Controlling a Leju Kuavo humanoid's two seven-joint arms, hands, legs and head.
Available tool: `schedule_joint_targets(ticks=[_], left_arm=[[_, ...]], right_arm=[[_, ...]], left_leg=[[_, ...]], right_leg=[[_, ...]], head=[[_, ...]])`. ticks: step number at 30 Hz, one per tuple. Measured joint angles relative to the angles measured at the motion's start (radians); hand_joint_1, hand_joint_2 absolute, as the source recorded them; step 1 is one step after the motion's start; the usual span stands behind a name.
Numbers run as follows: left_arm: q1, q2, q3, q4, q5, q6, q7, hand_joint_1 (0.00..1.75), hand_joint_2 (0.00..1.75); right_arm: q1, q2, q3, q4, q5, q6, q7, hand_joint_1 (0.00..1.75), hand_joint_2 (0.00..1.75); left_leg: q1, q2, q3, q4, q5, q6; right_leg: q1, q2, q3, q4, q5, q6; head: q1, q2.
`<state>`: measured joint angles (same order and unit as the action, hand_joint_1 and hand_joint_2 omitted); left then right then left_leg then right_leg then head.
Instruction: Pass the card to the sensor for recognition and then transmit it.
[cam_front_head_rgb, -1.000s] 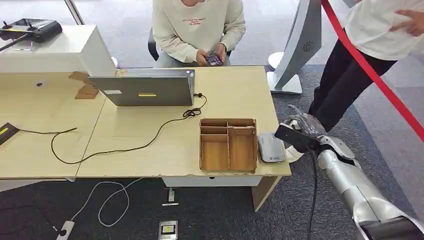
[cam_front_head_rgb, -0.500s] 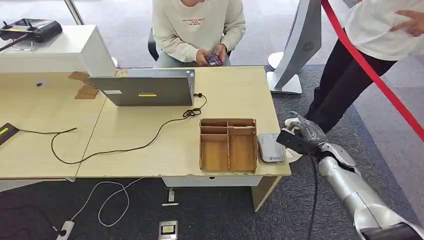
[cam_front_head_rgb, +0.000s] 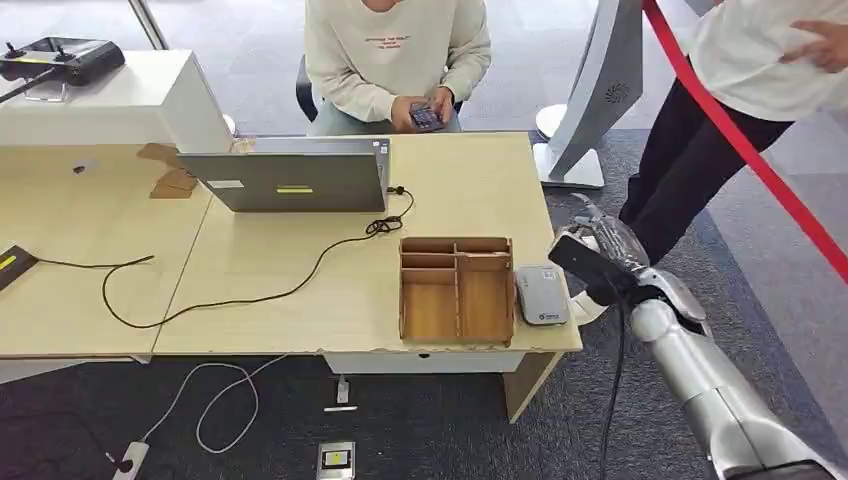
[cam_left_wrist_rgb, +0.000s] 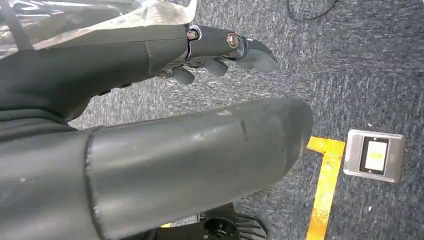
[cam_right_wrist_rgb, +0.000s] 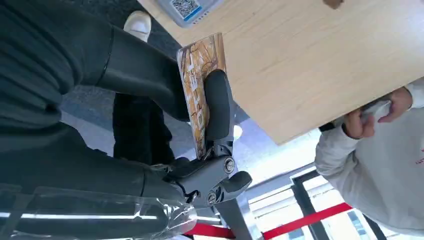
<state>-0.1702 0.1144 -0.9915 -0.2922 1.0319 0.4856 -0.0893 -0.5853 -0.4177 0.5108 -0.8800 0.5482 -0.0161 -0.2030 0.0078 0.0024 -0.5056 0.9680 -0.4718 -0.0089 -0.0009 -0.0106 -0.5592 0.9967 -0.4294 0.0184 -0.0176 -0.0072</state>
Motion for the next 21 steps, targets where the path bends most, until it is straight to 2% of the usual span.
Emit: schedule_joint_targets(ticks=[5,21], left_arm=[[0.0,0.0,0.0,-0.003,0.016,-0.003,0.009,0.0,0.0],[0.0,0.001,-0.001,-0.012,0.047,-0.003,0.02,0.0,0.0]], right_arm=[[0.022,-0.009,0.005,-0.064,0.026,0.044,0.038,1.75,1.75],[0.069,-0.059,0.016,-0.102,0.042,0.076,0.048,1.75,1.75]], left_leg=[[0.0,0.0,0.0,0.0,0.0,0.0],[0.0,0.0,0.0,0.0,0.0,0.0]], right_leg=[[0.0,0.0,0.0,0.0,0.0,0.0],[0.0,0.0,0.0,0.0,0.0,0.0]], head=[[0.0,0.0],[0.0,0.0]])
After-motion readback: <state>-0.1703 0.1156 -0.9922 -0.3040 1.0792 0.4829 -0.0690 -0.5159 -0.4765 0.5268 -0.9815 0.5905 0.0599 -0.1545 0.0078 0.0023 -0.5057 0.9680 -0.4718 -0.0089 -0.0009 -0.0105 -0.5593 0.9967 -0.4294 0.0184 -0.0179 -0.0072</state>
